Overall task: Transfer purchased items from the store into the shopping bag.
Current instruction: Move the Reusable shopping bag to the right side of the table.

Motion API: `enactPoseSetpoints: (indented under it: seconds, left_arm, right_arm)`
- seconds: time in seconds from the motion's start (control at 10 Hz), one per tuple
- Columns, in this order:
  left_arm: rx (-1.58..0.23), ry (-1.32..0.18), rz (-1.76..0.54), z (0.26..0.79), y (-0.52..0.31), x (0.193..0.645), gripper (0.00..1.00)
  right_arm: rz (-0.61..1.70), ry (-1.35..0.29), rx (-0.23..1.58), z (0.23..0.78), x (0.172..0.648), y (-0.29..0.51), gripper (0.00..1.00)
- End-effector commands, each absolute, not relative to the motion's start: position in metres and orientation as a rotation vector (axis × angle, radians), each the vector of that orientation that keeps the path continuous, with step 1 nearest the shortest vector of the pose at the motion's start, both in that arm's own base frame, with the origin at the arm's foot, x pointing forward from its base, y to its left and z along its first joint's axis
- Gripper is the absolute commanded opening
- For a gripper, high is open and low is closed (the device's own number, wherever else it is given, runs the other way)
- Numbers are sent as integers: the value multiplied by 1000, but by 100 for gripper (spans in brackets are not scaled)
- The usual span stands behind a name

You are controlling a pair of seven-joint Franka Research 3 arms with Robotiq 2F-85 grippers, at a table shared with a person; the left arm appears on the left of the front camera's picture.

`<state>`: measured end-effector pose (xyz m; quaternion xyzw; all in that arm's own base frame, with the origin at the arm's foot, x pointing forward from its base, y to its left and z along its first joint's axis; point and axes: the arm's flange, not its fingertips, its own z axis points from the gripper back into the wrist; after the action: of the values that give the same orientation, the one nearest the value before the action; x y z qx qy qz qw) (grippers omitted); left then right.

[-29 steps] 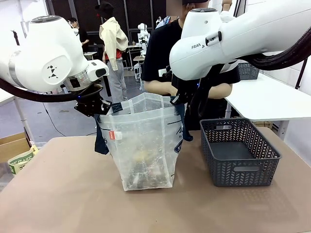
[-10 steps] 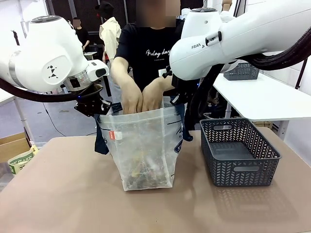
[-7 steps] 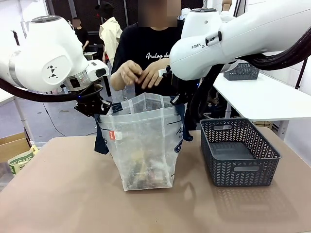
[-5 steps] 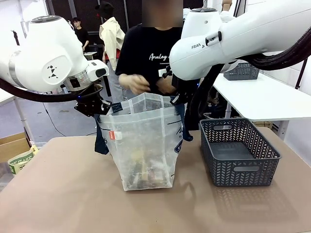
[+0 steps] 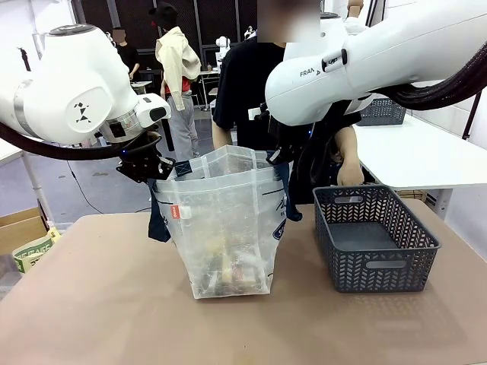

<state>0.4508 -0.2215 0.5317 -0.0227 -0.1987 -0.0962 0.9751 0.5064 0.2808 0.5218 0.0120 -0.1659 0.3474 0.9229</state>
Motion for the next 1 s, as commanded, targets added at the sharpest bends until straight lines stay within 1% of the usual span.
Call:
enactPoseSetpoints:
  seconds: [0.0,0.9]
  left_arm:
    - [-45,-401,-175,534,-219,447,0]
    - [-45,-401,-175,534,-219,447,0]
  right_arm:
    - [707,-339,25,522,507,280,0]
    - [707,-339,25,522,507,280,0]
